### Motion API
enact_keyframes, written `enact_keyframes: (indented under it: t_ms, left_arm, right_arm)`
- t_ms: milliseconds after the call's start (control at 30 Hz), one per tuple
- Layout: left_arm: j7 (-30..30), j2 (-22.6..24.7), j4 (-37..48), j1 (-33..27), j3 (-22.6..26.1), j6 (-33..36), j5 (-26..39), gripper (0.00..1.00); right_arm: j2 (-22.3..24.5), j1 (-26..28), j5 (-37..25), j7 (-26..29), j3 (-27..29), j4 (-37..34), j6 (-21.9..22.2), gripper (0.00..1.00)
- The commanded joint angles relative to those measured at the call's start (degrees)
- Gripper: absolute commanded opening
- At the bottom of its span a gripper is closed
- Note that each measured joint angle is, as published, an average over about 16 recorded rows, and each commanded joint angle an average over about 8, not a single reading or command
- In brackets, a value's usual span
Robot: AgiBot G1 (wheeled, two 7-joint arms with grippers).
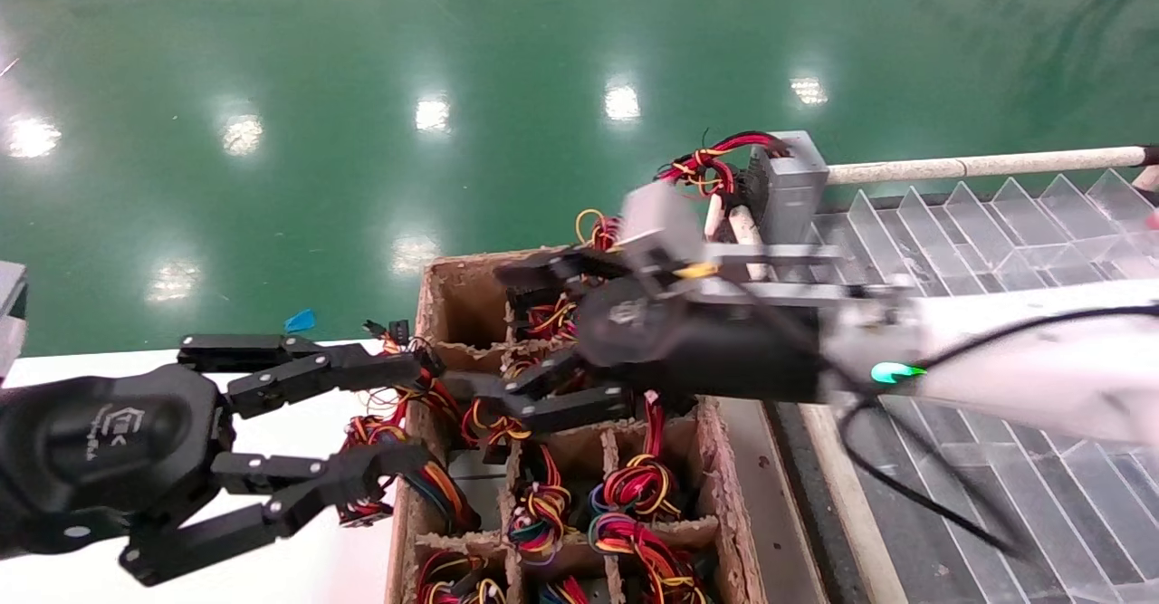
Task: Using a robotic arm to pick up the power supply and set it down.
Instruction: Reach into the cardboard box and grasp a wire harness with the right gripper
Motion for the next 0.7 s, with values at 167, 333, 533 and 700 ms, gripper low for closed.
enact_keyframes:
  t_ms: [167, 333, 533, 700]
  left_arm:
    - [0.0, 0.0, 0.0, 0.0, 0.0, 0.0, 0.0, 0.0]
    - [0.0, 0.0, 0.0, 0.0, 0.0, 0.0, 0.0, 0.0]
    - [0.0, 0.0, 0.0, 0.0, 0.0, 0.0, 0.0, 0.0]
    - [0.0, 0.0, 0.0, 0.0, 0.0, 0.0, 0.0, 0.0]
  right_arm:
    - [-7.9, 4.5, -4.1, -4.6, -3.3, -10.1, -0.4, 0.86]
    - [-11.9, 7.4, -6.3, -8.5, -4.8, -17.1, -0.6, 0.28]
    - [-14.4, 9.7, -7.5, -12.4, -6.0, -23.2, 0.1, 0.0]
    - [-15.0, 10.4, -7.1, -14.3, -6.9, -25.7, 0.5, 0.0]
